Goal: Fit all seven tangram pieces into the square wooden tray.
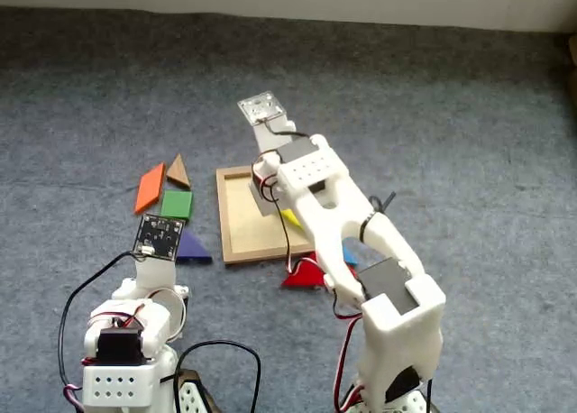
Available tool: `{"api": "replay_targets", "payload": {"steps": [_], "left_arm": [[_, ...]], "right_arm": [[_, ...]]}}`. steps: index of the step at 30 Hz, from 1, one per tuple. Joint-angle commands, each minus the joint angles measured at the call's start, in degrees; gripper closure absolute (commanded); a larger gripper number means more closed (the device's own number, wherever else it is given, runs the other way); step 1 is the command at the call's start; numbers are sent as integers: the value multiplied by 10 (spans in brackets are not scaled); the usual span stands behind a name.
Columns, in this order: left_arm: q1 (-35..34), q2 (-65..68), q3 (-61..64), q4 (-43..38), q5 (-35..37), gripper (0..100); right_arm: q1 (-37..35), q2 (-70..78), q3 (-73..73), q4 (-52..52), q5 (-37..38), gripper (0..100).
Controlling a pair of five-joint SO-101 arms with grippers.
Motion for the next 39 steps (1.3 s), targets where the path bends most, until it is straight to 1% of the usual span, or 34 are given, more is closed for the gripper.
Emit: {"api": "replay_targets", "payload": {"steps": [1, 4, 7, 11, 14, 16, 17, 19, 24, 26, 28, 32, 39], "left_arm": [[-7, -22, 11, 4, 5, 994], [-7, -22, 11, 4, 5, 994], [-7, -22, 11, 4, 5, 994], [-7, -22, 11, 4, 5, 994], [-7, -22, 11, 4, 5, 994], [-7, -22, 11, 4, 5, 994], [-7, -22, 11, 4, 5, 994], [-7, -22, 11, 4, 5, 994], [-7, -22, 11, 4, 5, 994], [-7, -22, 11, 4, 5, 994], [-7, -22, 11, 4, 5, 994], [-7, -22, 11, 4, 5, 994], [-7, -22, 11, 4, 5, 994]], "right_arm": [[5, -56, -51, 44, 7, 967], [4, -116, -42, 53, 8, 967], [5, -185, 15, 52, 9, 967], [6, -278, 109, 49, 67, 967], [7, -334, 179, 48, 78, 964], [9, -364, 218, 49, 102, 963], [16, -378, 236, 51, 120, 959], [31, -402, 266, 53, 156, 918], [73, -448, 342, 49, 229, 691], [83, -465, 366, 48, 263, 639], [86, -480, 393, 48, 317, 627], [84, -502, 444, 49, 458, 627], [73, -487, 481, 48, 554, 624]]}}
